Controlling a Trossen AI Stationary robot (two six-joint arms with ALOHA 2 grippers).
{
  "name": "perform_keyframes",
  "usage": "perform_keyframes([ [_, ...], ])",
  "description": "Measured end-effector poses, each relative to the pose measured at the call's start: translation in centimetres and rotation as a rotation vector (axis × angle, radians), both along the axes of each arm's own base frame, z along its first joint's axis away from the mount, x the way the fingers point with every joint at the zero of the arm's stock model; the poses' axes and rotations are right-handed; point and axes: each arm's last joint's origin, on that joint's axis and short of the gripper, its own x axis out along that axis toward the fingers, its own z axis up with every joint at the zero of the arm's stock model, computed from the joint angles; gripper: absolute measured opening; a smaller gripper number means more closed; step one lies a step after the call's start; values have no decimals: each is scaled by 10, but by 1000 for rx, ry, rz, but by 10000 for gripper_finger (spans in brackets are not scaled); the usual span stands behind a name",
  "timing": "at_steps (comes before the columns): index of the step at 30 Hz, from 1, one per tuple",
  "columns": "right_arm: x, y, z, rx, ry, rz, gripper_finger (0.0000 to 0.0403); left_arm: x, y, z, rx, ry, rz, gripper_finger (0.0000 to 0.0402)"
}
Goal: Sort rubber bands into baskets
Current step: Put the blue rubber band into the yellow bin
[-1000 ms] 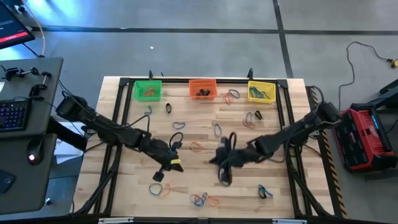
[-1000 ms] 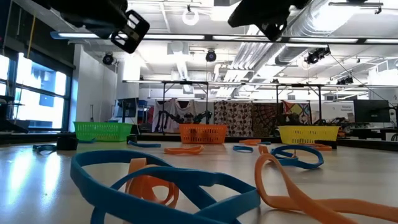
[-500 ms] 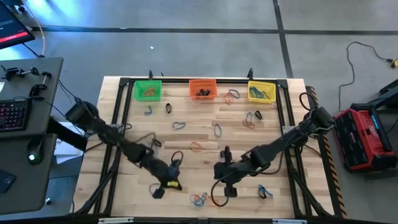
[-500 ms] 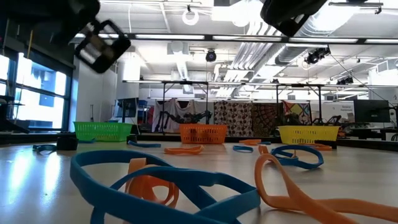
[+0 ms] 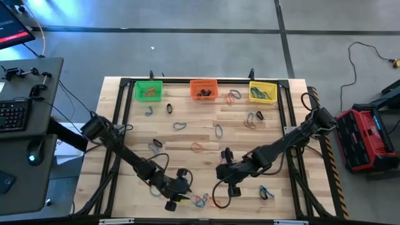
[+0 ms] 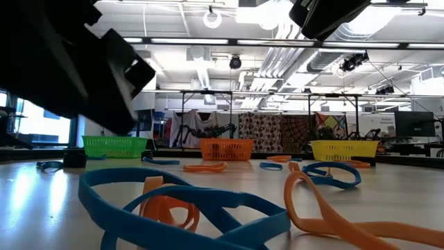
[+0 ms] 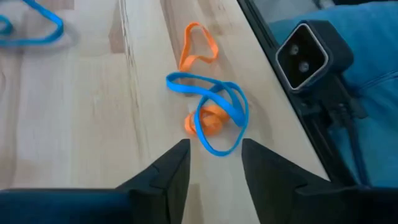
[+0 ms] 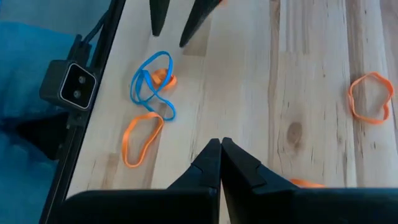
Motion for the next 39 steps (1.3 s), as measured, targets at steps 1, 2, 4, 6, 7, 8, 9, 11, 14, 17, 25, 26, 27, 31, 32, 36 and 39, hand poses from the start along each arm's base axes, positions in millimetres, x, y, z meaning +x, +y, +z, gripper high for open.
perform_keyframes([
  [1,0,0,0,-1,0,2,1,2,-1,0,13,-10,-3,144],
  [2,0,0,0,-3,-1,4,1,2,-1,1,25,-18,-6,148],
  [4,0,0,0,-3,-1,4,1,1,-1,0,45,-24,-13,155],
  [6,0,0,0,-4,-1,4,1,1,-1,-1,59,-13,-18,160],
  [7,0,0,0,-5,-2,5,1,0,0,-2,65,-4,-20,162],
  [8,0,0,0,-5,-2,5,1,0,0,-2,65,4,-26,163],
  [9,0,0,0,-6,-3,5,1,-1,0,-3,64,9,-32,163],
  [11,0,0,0,-6,-4,5,1,-1,0,-3,76,6,-45,164],
  [14,0,0,0,-7,-4,6,1,-1,0,-2,98,-8,-68,164],
  [17,0,0,0,-8,-5,7,1,1,1,-3,107,-12,-79,164],
  [25,0,0,0,-8,-7,3,1,10,-4,-13,114,-29,-119,164],
  [26,0,0,0,-7,-7,3,1,12,-6,-11,113,-36,-127,164],
  [27,0,0,0,-7,-7,3,1,13,-6,-10,113,-41,-132,163],
  [31,0,0,0,-10,-10,0,1,13,-4,-12,134,-11,-131,156],
  [32,0,0,0,-9,-12,0,1,12,-3,-13,135,-5,-129,153],
  [36,1,0,1,-8,-14,0,1,13,-3,-13,118,-1,-143,146],
  [39,1,0,1,-9,-14,0,1,14,-3,-12,119,-11,-141,144],
])
